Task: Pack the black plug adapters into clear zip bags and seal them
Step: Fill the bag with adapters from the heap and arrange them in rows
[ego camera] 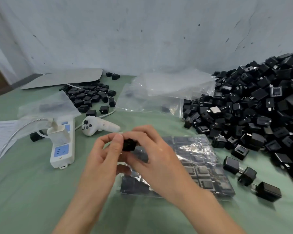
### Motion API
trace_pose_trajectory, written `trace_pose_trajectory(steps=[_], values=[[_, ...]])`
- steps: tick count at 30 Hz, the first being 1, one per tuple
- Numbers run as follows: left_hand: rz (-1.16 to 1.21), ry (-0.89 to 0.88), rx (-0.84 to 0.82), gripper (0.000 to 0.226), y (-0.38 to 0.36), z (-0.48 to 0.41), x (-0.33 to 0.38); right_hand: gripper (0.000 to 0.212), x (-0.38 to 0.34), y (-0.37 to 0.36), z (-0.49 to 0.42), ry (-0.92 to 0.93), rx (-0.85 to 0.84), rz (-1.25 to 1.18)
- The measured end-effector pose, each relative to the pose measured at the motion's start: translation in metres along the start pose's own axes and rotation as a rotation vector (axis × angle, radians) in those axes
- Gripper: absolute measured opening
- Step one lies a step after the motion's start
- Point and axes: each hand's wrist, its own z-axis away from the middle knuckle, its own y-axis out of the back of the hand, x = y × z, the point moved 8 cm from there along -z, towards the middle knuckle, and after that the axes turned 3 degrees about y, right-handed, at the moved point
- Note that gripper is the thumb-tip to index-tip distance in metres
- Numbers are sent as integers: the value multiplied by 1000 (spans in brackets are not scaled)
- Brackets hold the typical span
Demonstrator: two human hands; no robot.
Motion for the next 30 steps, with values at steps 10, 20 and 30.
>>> trace_pose_trajectory(steps=[10,20,30], values=[[-123,230,225,20,79,-31,-43,41,69,36,17,-364,-157,441],[-72,426,-82,21,41,-33,-67,52,85,40,27,-478,-294,541],[-332,140,1,24,33,-52,-49,49,88,34,26,-508,-249,594]])
